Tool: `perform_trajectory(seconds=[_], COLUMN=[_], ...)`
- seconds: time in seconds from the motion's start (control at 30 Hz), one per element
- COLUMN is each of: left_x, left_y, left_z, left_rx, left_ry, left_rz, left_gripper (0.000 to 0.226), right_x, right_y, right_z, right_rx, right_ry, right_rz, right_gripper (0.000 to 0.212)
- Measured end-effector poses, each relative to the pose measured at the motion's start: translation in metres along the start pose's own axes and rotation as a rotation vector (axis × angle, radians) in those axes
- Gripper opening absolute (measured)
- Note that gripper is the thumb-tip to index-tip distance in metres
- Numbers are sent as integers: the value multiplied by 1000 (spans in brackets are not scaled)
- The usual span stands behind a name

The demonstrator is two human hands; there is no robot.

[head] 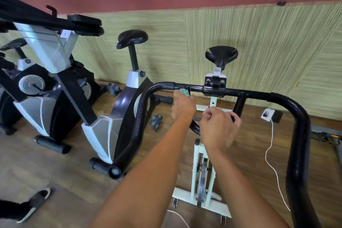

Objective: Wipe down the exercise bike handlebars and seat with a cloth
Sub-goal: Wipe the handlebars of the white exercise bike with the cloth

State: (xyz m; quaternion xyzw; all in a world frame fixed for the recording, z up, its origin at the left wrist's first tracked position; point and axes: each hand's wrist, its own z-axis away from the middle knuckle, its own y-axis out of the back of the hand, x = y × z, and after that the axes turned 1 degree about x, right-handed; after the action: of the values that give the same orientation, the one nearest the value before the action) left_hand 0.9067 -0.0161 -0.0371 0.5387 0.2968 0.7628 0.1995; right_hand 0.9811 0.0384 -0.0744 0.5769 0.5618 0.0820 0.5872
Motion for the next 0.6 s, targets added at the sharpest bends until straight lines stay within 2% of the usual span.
perform_trajectory(seconds=[0.1,0.17,0.23,0.3,0.37,0.43,0.5,0.53,0.6], left_x=[-6,-11,-16,-19,-16,-6,4,8,11], left_y=[-2,-1,2,6,12,17,18,17,15], left_z=[1,0,1,4,3,-3,-12,-12,-9], left_rx=[-6,-60,-148,-207,-216,-208,-191,-174,-130], left_ry=[14,115,233,268,233,153,97,84,66], left_rz=[85,303,536,619,568,441,321,264,208], left_gripper=[45,43,39,35,35,43,49,51,53], right_x=[-4,-9,-13,-19,-22,-20,-6,6,24], right_y=[3,10,17,26,31,36,39,38,33], right_z=[-2,-7,-19,-33,-53,-72,-85,-88,-89], right_rx=[-23,-114,-305,-490,-518,-435,-387,-416,-538], right_ry=[-44,-96,-138,-142,-102,17,276,361,425], right_rz=[-6,-5,71,180,118,-1,103,153,235], right_gripper=[28,29,33,31,22,21,25,27,31])
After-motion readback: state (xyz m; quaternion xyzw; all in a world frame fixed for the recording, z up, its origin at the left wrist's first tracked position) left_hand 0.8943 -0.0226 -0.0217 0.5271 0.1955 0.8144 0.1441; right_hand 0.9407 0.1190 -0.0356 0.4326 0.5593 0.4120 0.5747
